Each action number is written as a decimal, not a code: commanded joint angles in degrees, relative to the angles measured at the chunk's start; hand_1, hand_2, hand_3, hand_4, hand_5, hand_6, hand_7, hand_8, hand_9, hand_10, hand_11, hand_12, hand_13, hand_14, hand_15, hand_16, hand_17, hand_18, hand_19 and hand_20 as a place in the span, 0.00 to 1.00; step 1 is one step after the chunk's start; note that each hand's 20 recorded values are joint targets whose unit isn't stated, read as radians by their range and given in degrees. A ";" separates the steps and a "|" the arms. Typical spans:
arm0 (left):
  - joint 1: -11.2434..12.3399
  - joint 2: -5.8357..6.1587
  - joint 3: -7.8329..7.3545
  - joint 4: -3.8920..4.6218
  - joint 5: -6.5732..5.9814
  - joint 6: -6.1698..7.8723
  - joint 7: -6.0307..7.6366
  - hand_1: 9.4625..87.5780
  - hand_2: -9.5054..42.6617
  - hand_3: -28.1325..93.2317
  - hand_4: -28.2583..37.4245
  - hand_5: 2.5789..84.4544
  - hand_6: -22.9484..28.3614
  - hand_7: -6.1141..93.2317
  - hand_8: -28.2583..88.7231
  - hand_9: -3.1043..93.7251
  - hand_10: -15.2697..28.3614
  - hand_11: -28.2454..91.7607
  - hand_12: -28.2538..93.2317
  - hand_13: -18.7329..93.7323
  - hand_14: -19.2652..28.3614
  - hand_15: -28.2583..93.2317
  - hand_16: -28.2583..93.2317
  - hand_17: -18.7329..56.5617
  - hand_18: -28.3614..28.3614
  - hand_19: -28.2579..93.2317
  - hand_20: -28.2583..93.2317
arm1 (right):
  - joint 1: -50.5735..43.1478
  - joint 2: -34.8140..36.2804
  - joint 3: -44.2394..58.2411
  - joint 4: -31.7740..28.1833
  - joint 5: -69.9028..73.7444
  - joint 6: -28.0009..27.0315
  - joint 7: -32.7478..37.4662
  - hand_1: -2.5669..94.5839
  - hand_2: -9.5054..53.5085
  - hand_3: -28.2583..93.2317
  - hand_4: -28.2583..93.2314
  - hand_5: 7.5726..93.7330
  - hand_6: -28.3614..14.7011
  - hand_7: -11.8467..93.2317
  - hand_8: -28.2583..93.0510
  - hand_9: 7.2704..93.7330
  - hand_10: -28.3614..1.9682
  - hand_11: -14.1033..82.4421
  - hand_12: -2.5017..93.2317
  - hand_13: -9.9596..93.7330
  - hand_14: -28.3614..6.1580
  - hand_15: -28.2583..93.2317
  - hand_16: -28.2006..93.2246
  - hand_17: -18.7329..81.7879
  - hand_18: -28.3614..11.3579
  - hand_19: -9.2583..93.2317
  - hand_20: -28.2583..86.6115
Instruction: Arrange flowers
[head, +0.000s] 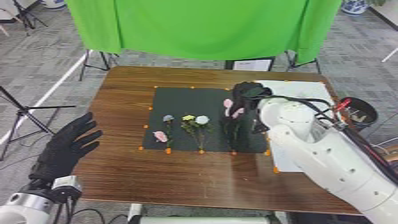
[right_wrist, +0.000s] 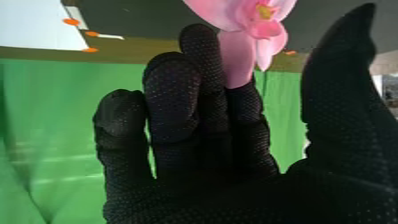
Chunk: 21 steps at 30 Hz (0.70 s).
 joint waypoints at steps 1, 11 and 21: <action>0.57 -0.45 -0.28 0.02 0.11 -0.79 -0.68 0.19 0.16 0.80 0.00 0.29 0.52 0.25 0.16 0.24 0.60 0.39 0.39 0.31 0.73 0.44 0.26 0.09 0.91 0.54 0.31 | 1.42 -0.78 1.85 0.44 3.67 -3.72 -2.04 0.22 0.00 0.92 0.00 0.54 0.60 0.45 0.11 0.68 0.54 0.47 0.31 0.73 0.59 0.81 0.50 0.48 0.15 0.90 0.73; 0.62 -0.59 -0.35 0.02 0.12 -0.79 -0.82 0.19 0.16 0.80 0.00 0.29 0.52 0.25 0.16 0.24 0.60 0.39 0.39 0.31 0.73 0.44 0.26 0.09 0.91 0.54 0.31 | 0.56 -1.00 2.64 0.13 1.15 -6.15 -6.81 0.21 0.00 0.93 0.00 0.45 0.58 0.39 0.12 0.55 0.52 0.32 0.24 0.65 0.53 0.80 0.48 0.44 0.13 0.88 0.74; 0.75 -0.75 -0.39 0.05 0.09 -0.92 -0.91 0.19 0.16 0.80 0.00 0.29 0.52 0.25 0.16 0.24 0.60 0.39 0.39 0.31 0.73 0.44 0.26 0.09 0.91 0.54 0.31 | 1.51 -1.33 2.94 -0.03 -0.20 -10.21 -4.27 0.19 0.00 0.92 0.00 0.40 0.63 0.31 0.13 0.51 0.43 0.22 0.17 0.67 0.55 0.73 0.43 0.44 0.12 0.88 0.75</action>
